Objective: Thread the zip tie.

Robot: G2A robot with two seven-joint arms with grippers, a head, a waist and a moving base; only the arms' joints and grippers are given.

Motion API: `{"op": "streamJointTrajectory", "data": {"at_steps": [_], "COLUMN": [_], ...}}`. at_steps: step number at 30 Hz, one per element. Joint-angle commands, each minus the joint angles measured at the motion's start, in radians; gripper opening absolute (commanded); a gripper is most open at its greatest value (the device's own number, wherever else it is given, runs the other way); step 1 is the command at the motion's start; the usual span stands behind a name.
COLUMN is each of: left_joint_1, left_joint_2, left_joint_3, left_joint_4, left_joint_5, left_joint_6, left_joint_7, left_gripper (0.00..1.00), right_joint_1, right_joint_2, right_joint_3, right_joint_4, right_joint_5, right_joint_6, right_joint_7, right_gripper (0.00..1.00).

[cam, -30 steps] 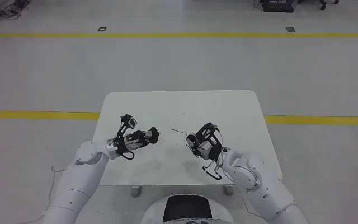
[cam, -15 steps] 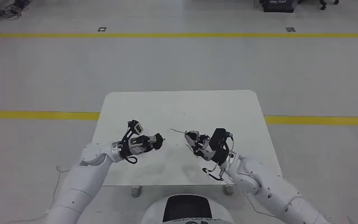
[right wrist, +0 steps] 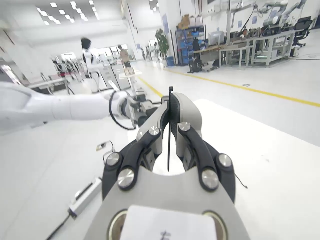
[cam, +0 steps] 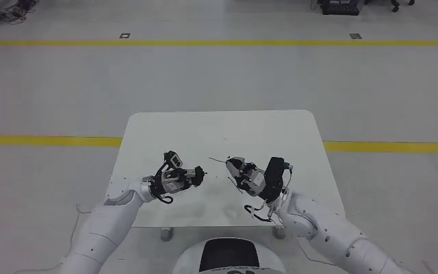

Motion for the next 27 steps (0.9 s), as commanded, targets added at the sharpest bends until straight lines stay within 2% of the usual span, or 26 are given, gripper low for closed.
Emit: {"op": "streamJointTrajectory", "data": {"at_steps": [1,4,9,10,11,17,22,27], "left_joint_1": [0.001,-0.005,-0.015,-0.016,-0.019,-0.019,-0.008,0.000], "left_joint_2": [-0.007,-0.014,-0.018,-0.018,-0.018,-0.018,-0.020,-0.021], "left_joint_3": [0.030,0.060,0.087,0.089,0.087,0.087,0.117,0.144], "left_joint_4": [0.006,0.019,0.030,0.030,0.028,0.028,-0.016,-0.040], "left_joint_5": [-0.047,-0.083,-0.078,-0.074,-0.066,-0.066,-0.013,0.052], "left_joint_6": [0.018,0.036,0.032,0.027,0.001,0.001,-0.015,-0.049], "left_joint_7": [-0.017,-0.043,-0.033,-0.029,-0.019,-0.019,0.033,0.096], "left_gripper": [0.00,0.00,0.00,0.00,0.00,0.00,0.00,0.00], "right_joint_1": [0.037,0.097,0.209,0.231,0.255,0.255,0.244,0.261], "right_joint_2": [0.005,0.016,0.030,0.031,0.033,0.033,0.029,0.019], "right_joint_3": [-0.060,-0.156,-0.317,-0.349,-0.372,-0.372,-0.360,-0.397], "right_joint_4": [0.029,0.078,0.150,0.161,0.184,0.184,0.170,0.161], "right_joint_5": [0.004,-0.005,-0.016,-0.012,-0.011,-0.011,0.015,0.080], "right_joint_6": [0.000,0.000,0.000,0.000,0.000,0.000,0.000,0.000], "right_joint_7": [-0.112,-0.236,-0.402,-0.428,-0.446,-0.446,-0.426,-0.454], "right_gripper": [0.00,0.00,0.00,0.00,0.00,0.00,0.00,0.00]}}
